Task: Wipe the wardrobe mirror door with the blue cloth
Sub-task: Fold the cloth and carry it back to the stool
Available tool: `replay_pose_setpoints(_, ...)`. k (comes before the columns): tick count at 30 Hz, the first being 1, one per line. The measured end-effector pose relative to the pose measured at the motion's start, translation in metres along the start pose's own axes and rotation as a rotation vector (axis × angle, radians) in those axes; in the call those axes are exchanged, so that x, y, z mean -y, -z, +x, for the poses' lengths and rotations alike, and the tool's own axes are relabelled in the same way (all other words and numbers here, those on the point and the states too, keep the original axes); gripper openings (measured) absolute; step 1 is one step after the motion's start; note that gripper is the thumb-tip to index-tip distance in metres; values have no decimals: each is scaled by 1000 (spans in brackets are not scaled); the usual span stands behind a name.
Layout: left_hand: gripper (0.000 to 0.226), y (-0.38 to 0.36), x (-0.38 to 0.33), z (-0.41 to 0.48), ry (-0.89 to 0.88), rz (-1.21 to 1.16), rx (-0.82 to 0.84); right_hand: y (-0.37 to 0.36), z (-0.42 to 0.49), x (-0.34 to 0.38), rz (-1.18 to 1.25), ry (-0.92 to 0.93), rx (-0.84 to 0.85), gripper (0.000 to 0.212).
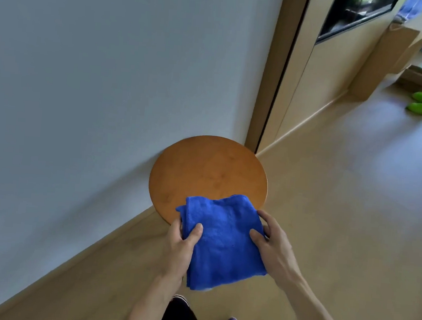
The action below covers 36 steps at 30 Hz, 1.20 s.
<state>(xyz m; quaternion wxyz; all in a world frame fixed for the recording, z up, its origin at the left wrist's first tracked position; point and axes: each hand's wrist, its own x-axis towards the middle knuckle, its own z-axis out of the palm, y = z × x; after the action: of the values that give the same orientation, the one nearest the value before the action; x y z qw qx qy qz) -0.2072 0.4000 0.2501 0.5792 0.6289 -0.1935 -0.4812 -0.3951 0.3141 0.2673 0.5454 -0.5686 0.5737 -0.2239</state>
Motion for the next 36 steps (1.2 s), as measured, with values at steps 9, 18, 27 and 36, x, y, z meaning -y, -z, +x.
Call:
replay_pose_setpoints(9, 19, -54, -14, 42, -2, -78, -114, 36, 74, 20, -135, 60, 184, 64)
replay_pose_setpoints(18, 20, -69, -18, 140, 48, -128, -155, 30, 167, 37, -88, 27, 212, 62)
replay_pose_setpoints(27, 76, -39, -46, 240, -19, -7, -199, 0, 256, 93, -111, 75, 306, 59)
replay_pose_setpoints(36, 51, -26, -54, 277, -29, -17, -267, -40, 346, 128, -198, 102, 464, 36)
